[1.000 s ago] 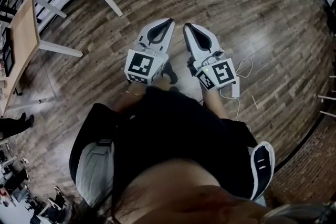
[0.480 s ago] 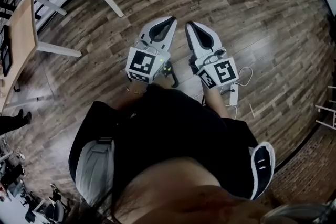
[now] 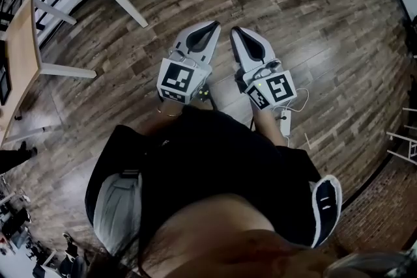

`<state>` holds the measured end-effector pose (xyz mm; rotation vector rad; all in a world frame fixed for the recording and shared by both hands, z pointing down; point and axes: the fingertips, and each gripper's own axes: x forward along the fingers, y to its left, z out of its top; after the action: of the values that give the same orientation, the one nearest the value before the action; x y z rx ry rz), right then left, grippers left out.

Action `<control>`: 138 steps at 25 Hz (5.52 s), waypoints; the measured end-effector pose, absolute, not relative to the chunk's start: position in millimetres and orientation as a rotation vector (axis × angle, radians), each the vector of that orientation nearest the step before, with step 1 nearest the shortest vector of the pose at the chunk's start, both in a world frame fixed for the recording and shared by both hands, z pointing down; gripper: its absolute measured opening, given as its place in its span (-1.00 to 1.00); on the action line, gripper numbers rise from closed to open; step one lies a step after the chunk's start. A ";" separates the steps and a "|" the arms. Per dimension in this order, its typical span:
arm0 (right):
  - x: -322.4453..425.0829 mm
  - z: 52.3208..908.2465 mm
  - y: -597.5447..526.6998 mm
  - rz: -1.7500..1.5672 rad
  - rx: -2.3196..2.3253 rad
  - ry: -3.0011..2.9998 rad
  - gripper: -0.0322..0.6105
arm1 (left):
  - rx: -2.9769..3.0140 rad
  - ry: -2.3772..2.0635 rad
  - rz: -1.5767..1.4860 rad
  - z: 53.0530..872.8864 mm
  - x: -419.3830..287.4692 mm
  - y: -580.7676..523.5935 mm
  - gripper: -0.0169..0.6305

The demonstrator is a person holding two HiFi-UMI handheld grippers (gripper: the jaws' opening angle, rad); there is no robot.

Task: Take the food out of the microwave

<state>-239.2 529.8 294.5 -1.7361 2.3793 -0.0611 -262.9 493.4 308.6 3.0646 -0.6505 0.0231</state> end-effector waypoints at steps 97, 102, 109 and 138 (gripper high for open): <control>-79.4 291.5 270.2 -0.137 -1.060 2.701 -0.91 | 2.822 -1.379 0.141 314.1 -107.6 245.9 -0.93; -75.5 300.9 263.9 -0.156 -1.076 2.707 -0.91 | 2.820 -1.380 0.156 319.9 -106.7 240.1 -0.93; -74.4 305.0 246.1 -0.161 -1.092 2.708 -0.91 | 2.824 -1.366 0.135 319.4 -105.3 225.2 -0.92; -95.6 344.2 136.1 -0.312 -1.114 2.758 -0.91 | 2.703 -1.373 0.159 366.8 -133.2 123.9 -0.93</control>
<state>-95.6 136.1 344.2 -1.1142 2.7578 -0.3119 -133.2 123.9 366.8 2.7030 -1.3735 0.1587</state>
